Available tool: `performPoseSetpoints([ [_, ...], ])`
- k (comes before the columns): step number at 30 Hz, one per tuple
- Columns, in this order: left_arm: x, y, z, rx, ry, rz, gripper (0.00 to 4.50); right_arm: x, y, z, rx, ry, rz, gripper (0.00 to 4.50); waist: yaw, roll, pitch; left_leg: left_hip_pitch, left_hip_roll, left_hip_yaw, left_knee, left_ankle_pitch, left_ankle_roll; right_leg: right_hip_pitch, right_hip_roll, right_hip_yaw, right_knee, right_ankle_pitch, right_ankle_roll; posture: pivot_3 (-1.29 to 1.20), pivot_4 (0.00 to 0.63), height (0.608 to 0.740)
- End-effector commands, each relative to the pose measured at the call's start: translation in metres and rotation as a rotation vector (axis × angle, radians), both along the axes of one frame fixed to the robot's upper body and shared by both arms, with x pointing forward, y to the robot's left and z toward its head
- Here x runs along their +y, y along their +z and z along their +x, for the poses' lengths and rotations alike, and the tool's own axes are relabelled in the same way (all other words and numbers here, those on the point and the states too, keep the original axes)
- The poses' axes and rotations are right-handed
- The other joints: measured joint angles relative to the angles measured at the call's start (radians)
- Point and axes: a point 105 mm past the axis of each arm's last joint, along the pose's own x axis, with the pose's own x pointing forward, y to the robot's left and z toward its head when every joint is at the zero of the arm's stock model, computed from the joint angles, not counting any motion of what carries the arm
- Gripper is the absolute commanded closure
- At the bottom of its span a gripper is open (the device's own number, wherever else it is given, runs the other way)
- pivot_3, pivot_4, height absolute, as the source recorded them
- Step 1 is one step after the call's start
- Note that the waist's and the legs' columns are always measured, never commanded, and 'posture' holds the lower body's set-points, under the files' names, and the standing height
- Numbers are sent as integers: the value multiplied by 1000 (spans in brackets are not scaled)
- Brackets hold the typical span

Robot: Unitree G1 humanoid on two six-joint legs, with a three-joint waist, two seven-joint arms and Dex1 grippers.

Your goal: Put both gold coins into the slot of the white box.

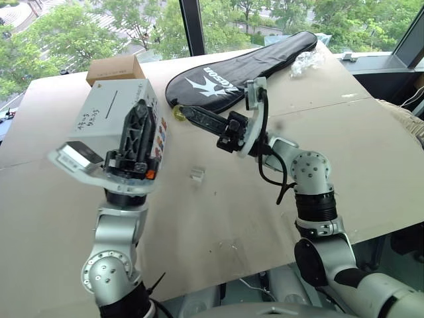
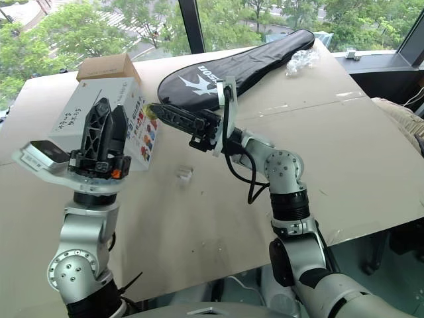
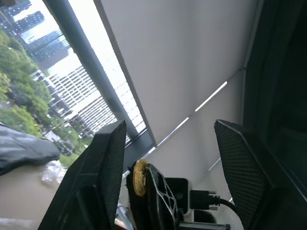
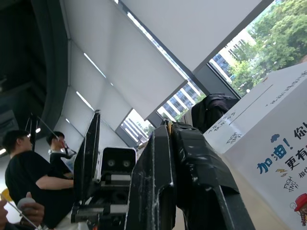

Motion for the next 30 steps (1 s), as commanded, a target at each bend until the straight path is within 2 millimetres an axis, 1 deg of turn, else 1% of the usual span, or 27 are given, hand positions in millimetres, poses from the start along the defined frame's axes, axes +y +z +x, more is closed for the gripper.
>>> performPoseSetpoints([
  [1,-5,7,-8,-34,-19,9,1567,20,36,-30,-60,110,135,4462,1,0,0,0,0,0,0,0,0,0,0,0,0,0,0,0,150,740],
  [8,-7,1,-6,-9,-53,13,1567,20,40,-36,-70,135,151,4462,3,0,0,0,0,0,0,0,0,0,0,-2,0,0,0,0,150,740],
  [11,-10,-2,-6,2,-78,16,2412,19,41,-39,-78,150,153,4500,3,0,0,0,0,0,0,0,0,0,0,-2,0,0,0,0,150,740],
  [12,-11,-2,-7,-2,-88,12,2627,19,41,-39,-79,151,154,4500,4,0,0,0,0,0,0,0,0,0,0,-2,0,0,0,0,150,740],
  [13,-12,-2,-7,-5,-94,11,3275,19,41,-40,-80,153,152,4500,4,0,0,0,0,0,0,0,0,0,0,-2,0,0,0,0,150,740],
  [15,-12,-2,-7,-7,-99,11,4234,18,41,-40,-82,154,151,4500,4,0,0,0,0,0,0,0,0,0,0,-2,0,0,0,0,150,740],
  [16,-12,-3,-7,-6,-100,12,4482,19,41,-40,-83,155,150,4500,4,0,0,0,0,0,0,0,0,0,0,-2,0,0,0,0,150,740],
  [22,-13,-3,-8,-14,-115,21,4482,22,38,-40,-83,155,129,4500,4,0,0,0,0,0,0,0,0,0,0,-2,0,0,0,0,150,740],
  [25,-8,-2,-7,-21,-89,20,4500,22,36,-37,-75,147,128,3522,4,0,0,0,0,0,0,0,0,0,0,-2,-1,0,0,0,150,740],
  [26,-7,-2,-6,-24,-76,25,4500,22,37,-37,-76,149,131,3065,4,0,0,0,0,0,0,0,0,0,0,-2,-1,0,0,0,150,740],
  [27,-3,0,-6,-29,-49,31,4500,20,37,-34,-77,124,132,2518,4,0,0,0,0,0,0,0,0,0,0,-2,-1,0,0,0,150,740],
  [29,6,5,-3,-33,20,62,4500,16,35,-18,-64,7,112,1787,4,0,0,0,0,-1,0,0,0,0,0,-2,-1,0,0,0,150,740],
  [30,12,8,0,-29,74,96,4500,12,32,-8,-58,-48,94,1290,4,0,0,0,0,-1,0,0,0,0,0,-2,-1,0,0,0,150,740],
])
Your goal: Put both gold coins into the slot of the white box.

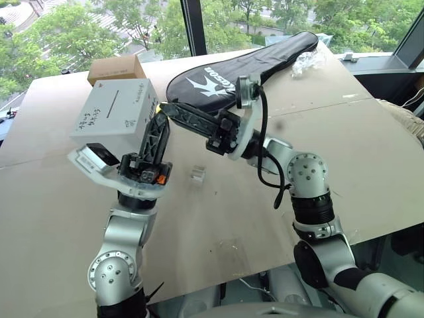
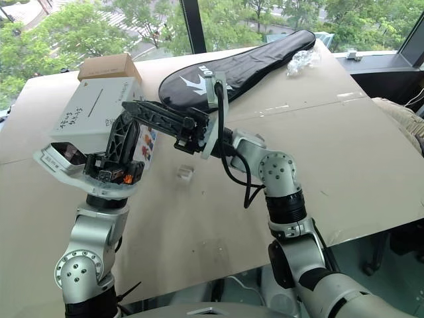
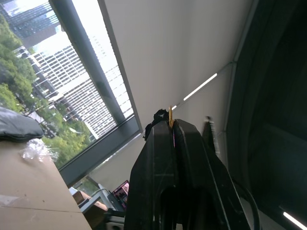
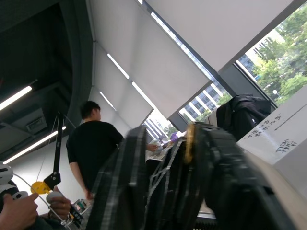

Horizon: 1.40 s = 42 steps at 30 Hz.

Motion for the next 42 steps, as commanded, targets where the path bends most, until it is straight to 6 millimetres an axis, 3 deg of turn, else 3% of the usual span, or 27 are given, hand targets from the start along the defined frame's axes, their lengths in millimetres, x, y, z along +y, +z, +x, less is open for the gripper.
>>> performPoseSetpoints([
  [1,24,23,2,-62,187,97,4500,-5,15,20,-40,-168,21,776,1,0,0,0,0,0,0,0,0,0,0,0,0,0,0,0,150,740],
  [5,55,33,30,32,489,390,4500,-21,3,40,-272,-347,-147,776,6,0,0,0,0,0,1,0,0,0,0,-2,1,0,0,0,150,740],
  [8,86,39,51,151,746,713,4500,-37,7,48,-474,-424,-249,776,3,0,0,0,-1,0,0,0,0,0,0,-2,-1,0,0,0,150,740],
  [10,115,47,56,260,917,913,4500,-50,11,49,-645,-453,-330,776,-3,-1,1,-1,-1,0,-1,0,0,-1,0,-1,-1,0,0,0,150,740],
  [12,128,53,56,314,990,982,4500,-55,12,47,-741,-447,-365,776,-5,0,1,-2,-1,0,-4,0,0,-4,1,0,-1,0,0,0,150,740],
  [16,132,47,56,409,997,1133,4500,-63,19,32,-859,-377,-329,776,-11,0,1,-2,-1,0,-5,0,0,-8,0,-1,-2,0,0,0,150,740],
  [19,130,41,57,456,986,1150,4500,-63,22,25,-880,-338,-294,776,-17,0,1,-4,-1,-1,-5,0,0,-9,-1,-1,-3,0,0,0,150,740],
  [28,129,20,59,580,953,1227,4500,-61,24,25,-871,-325,-271,776,-15,0,1,-5,-2,-3,-4,0,0,-9,-2,-2,-1,1,0,0,150,740],
  [36,129,12,61,611,913,1176,4500,-60,25,25,-871,-325,-260,776,-15,0,1,-5,-2,-3,-3,0,0,-9,-2,-3,-1,1,0,0,150,740],
  [42,130,25,64,547,958,1161,1762,-61,24,24,-869,-328,-255,719,-13,0,1,-5,-2,-3,-2,0,0,-8,-2,-3,0,1,0,0,150,740],
])
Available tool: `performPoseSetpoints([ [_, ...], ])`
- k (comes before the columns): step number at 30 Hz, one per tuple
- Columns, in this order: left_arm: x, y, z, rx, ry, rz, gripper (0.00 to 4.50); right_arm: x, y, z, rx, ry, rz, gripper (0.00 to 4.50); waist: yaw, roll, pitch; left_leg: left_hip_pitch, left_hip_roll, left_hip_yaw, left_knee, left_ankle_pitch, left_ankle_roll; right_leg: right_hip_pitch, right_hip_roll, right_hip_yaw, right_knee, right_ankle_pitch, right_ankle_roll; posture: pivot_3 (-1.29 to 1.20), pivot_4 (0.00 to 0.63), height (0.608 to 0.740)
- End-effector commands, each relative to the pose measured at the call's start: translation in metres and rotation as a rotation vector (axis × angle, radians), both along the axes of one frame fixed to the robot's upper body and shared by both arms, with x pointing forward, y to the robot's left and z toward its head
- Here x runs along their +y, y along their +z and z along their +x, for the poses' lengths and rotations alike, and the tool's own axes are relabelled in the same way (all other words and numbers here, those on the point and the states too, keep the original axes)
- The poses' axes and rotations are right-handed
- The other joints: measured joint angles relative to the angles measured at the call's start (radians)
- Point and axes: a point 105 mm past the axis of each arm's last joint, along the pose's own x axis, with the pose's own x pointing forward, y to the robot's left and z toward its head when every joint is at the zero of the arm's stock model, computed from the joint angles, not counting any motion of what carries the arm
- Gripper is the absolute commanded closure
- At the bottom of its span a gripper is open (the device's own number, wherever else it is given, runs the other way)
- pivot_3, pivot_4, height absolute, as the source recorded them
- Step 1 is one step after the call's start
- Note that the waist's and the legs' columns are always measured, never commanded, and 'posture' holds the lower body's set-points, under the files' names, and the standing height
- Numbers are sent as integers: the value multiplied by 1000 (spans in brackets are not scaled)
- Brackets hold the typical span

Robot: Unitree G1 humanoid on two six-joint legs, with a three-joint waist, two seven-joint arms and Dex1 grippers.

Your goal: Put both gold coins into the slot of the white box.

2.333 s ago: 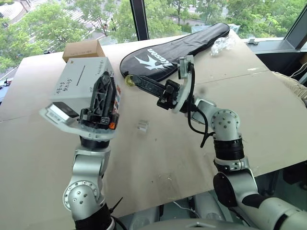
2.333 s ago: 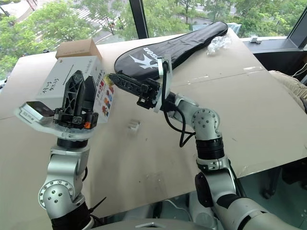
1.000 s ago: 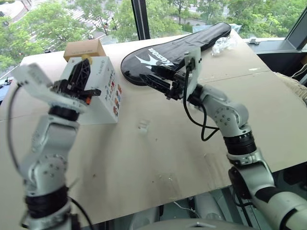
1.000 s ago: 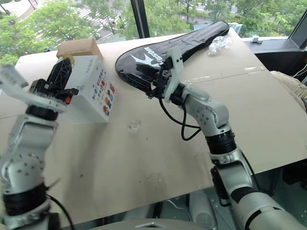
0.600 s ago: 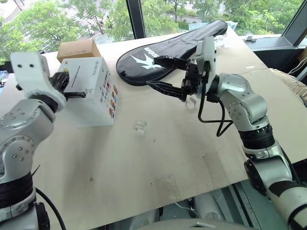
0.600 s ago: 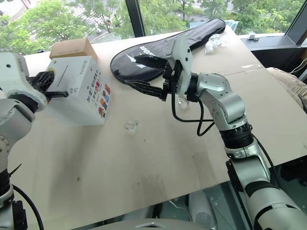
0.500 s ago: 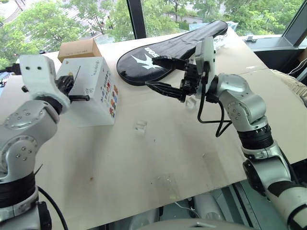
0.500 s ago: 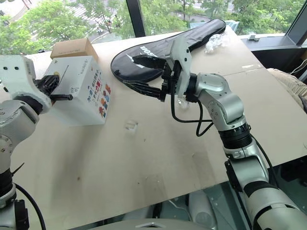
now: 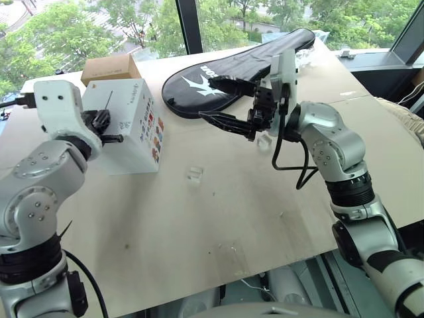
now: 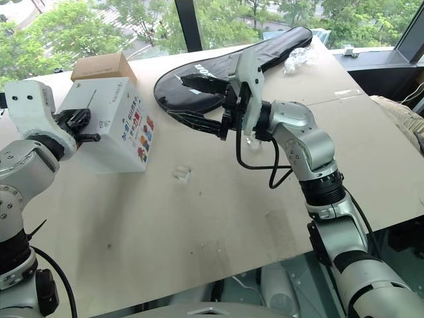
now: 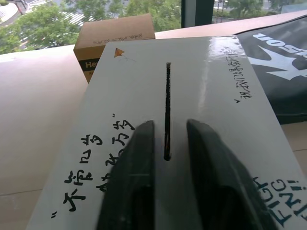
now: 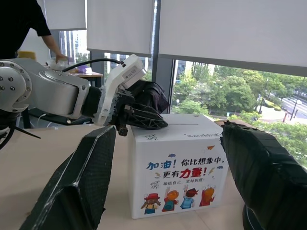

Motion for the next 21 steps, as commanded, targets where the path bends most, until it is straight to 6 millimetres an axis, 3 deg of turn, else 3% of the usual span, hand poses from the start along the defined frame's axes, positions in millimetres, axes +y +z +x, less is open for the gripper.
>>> performPoseSetpoints([
  [1,6,24,-1,-119,20,31,1249,-6,13,-6,-56,3,37,719,0,0,0,0,0,0,0,0,0,0,0,0,0,0,0,0,150,740],
  [2,5,35,-1,-185,7,33,670,-8,12,-6,-53,-3,34,719,0,0,0,0,0,0,0,0,0,0,0,0,0,0,0,0,150,740],
  [4,-8,56,-4,-318,-79,-27,106,-15,7,-6,-37,-12,33,719,3,0,0,0,0,0,0,0,0,0,0,-1,0,0,0,0,150,740],
  [7,-50,75,-26,-468,-399,-88,106,-33,-12,-7,14,-44,7,719,12,0,0,-5,0,-3,5,0,0,0,-1,-3,-1,0,0,0,150,740],
  [9,-76,58,-47,-417,-602,-108,106,-48,-32,-7,54,-83,-36,719,11,0,0,-9,0,-4,11,0,0,-1,-2,-3,-2,0,0,0,150,740],
  [11,-93,16,-66,-246,-713,-109,106,-69,-61,-5,133,-154,-85,719,6,1,-1,-9,0,0,12,0,0,-1,-5,-5,-2,0,0,0,150,740],
  [17,-80,-81,-89,53,-627,-87,106,-120,-145,-4,225,-315,-262,719,19,1,0,-5,0,4,8,0,0,-1,-6,-7,0,1,-1,0,150,740],
  [21,-78,-117,-96,104,-612,-96,106,-134,-173,-11,259,-336,-294,719,30,3,1,10,1,6,6,0,1,14,-4,-6,-2,5,-2,0,150,740],
])
